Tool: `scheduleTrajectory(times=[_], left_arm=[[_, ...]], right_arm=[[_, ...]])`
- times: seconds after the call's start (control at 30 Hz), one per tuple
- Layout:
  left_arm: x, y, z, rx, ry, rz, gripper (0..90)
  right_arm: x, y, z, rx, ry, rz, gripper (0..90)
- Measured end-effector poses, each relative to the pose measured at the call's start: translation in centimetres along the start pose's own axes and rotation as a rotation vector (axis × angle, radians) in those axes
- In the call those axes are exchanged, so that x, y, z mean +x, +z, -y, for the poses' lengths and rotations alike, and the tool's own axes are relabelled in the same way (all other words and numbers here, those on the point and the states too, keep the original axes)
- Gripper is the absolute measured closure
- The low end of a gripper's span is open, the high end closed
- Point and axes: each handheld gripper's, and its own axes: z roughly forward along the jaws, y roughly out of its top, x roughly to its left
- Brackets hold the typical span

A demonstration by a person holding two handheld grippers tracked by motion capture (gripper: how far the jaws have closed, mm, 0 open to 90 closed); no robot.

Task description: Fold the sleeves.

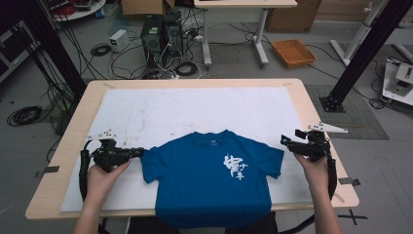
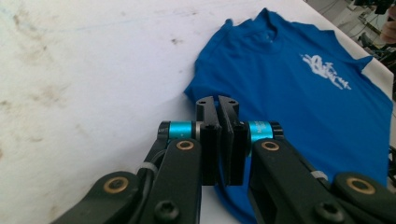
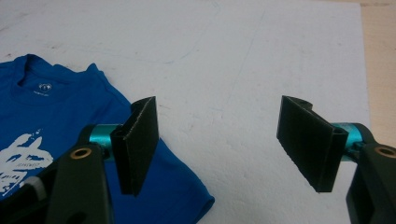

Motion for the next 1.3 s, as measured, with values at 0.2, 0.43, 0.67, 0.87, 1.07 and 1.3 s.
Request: scheduleTrajectory(times=[0.2,0.43,0.67,0.87,1.07,1.3], left_arm=[[-3.6,1.7,-1.7,-0.001,-0.011,0.076,87.1],[-6.8,5.2,-2.7,-0.002,-0.052,0.172,87.1],[-9.7,10.4,-2.8,0.071,-0.054,0.218,87.2],[-10.4,14.0,-2.6,0.106,-0.056,0.216,87.2],[-10.4,14.1,-2.5,0.061,0.019,0.166,59.8],[-9.6,10.3,-2.8,-0.055,0.140,0.077,48.2]], right_arm=[[-0.1,-0.2,-0.1,-0.012,0.006,-0.004,29.5],[-0.1,-0.4,-0.1,-0.020,0.010,-0.005,29.5],[0.1,-0.3,-0.1,-0.017,0.003,-0.005,29.5],[0.2,-0.1,-0.1,-0.009,-0.006,0.000,29.5],[0.2,-0.1,0.0,-0.008,-0.003,0.003,29.5],[-0.1,-0.2,0.3,0.001,0.019,-0.009,34.0]])
